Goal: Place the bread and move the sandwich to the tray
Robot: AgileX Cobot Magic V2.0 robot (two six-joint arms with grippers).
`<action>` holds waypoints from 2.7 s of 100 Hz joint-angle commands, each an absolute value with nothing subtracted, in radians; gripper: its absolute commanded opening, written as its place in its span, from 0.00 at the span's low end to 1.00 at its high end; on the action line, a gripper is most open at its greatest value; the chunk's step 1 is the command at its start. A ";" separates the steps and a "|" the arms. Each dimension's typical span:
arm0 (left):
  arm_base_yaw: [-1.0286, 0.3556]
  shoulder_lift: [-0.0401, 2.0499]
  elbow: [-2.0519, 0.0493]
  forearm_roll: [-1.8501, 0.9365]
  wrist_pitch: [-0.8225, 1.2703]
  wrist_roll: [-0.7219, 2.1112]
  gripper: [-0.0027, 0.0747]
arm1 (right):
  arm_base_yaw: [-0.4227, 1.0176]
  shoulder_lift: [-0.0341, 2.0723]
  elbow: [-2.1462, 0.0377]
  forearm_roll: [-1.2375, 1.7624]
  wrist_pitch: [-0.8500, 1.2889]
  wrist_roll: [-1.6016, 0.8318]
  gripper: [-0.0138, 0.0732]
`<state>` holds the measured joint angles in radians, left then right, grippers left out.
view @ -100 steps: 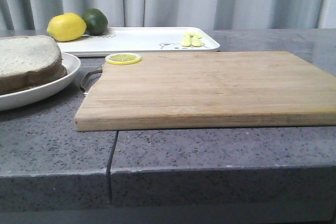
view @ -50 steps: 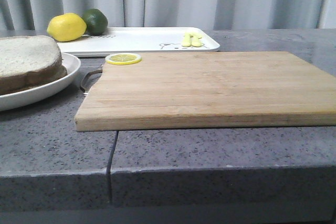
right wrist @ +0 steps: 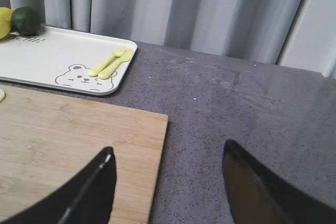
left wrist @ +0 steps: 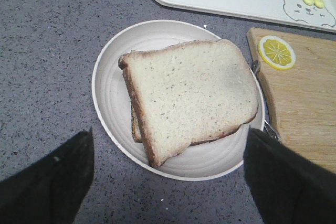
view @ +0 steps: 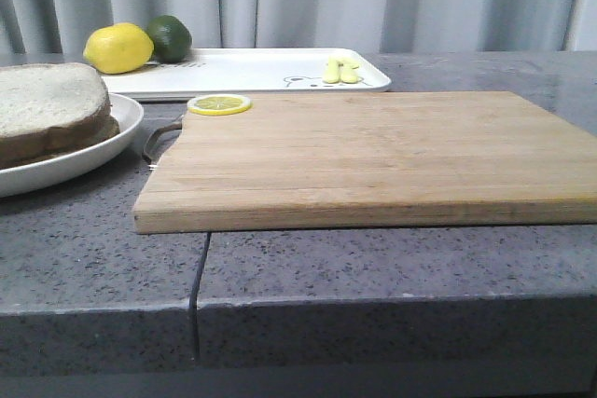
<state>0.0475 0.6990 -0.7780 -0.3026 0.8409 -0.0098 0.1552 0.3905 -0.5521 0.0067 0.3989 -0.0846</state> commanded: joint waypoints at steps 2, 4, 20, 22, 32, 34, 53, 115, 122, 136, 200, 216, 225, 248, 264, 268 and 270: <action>0.051 0.695 -0.816 -0.326 0.774 -0.009 0.74 | 0.149 0.393 -0.579 -0.006 0.324 -0.081 0.68; 0.051 0.695 -0.816 -0.326 0.774 -0.009 0.74 | 0.149 0.393 -0.579 -0.006 0.324 -0.081 0.68; 0.051 0.695 -0.816 -0.326 0.774 -0.009 0.74 | 0.149 0.393 -0.579 -0.006 0.324 -0.081 0.68; 0.051 0.695 -0.816 -0.326 0.774 -0.009 0.74 | 0.149 0.393 -0.579 -0.006 0.324 -0.081 0.68; 0.051 0.695 -0.816 -0.326 0.774 -0.009 0.74 | 0.149 0.393 -0.579 -0.006 0.324 -0.081 0.68; 0.051 0.695 -0.816 -0.326 0.774 -0.009 0.74 | 0.149 0.393 -0.579 -0.006 0.325 -0.081 0.68; 0.051 0.695 -0.816 -0.326 0.774 -0.009 0.74 | 0.149 0.393 -0.579 -0.006 0.325 -0.081 0.68; 0.057 0.712 -0.816 -0.290 0.726 -0.075 0.74 | 0.149 0.393 -0.579 -0.006 0.325 -0.081 0.68; 0.079 0.737 -0.816 -0.270 0.723 -0.098 0.74 | 0.149 0.393 -0.579 -0.006 0.325 -0.081 0.68; 0.143 0.800 -0.816 -0.270 0.723 -0.098 0.74 | 0.149 0.393 -0.579 -0.006 0.325 -0.081 0.68; 0.184 1.067 -0.816 -0.282 0.660 -0.087 0.74 | 0.149 0.393 -0.579 -0.006 0.327 -0.081 0.68; 0.184 1.112 -0.816 -0.299 0.637 -0.087 0.74 | 0.149 0.393 -0.579 -0.006 0.327 -0.081 0.68; 0.184 1.135 -0.816 -0.319 0.621 -0.087 0.74 | 0.149 0.393 -0.579 -0.006 0.327 -0.081 0.68; 0.184 1.200 -0.816 -0.346 0.603 -0.087 0.74 | 0.149 0.393 -0.579 -0.006 0.325 -0.081 0.68; 0.184 1.244 -0.816 -0.379 0.590 -0.087 0.74 | 0.149 0.393 -0.579 -0.006 0.325 -0.081 0.68; 0.184 1.254 -0.816 -0.388 0.588 -0.087 0.74 | 0.149 0.393 -0.579 -0.006 0.325 -0.081 0.68; 0.184 1.257 -0.816 -0.392 0.588 -0.087 0.74 | 0.149 0.393 -0.579 -0.006 0.325 -0.081 0.68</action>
<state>0.1818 1.2590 -0.7803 -0.3510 0.6374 -0.0856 0.1552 0.3905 -0.5521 0.0067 0.3989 -0.0846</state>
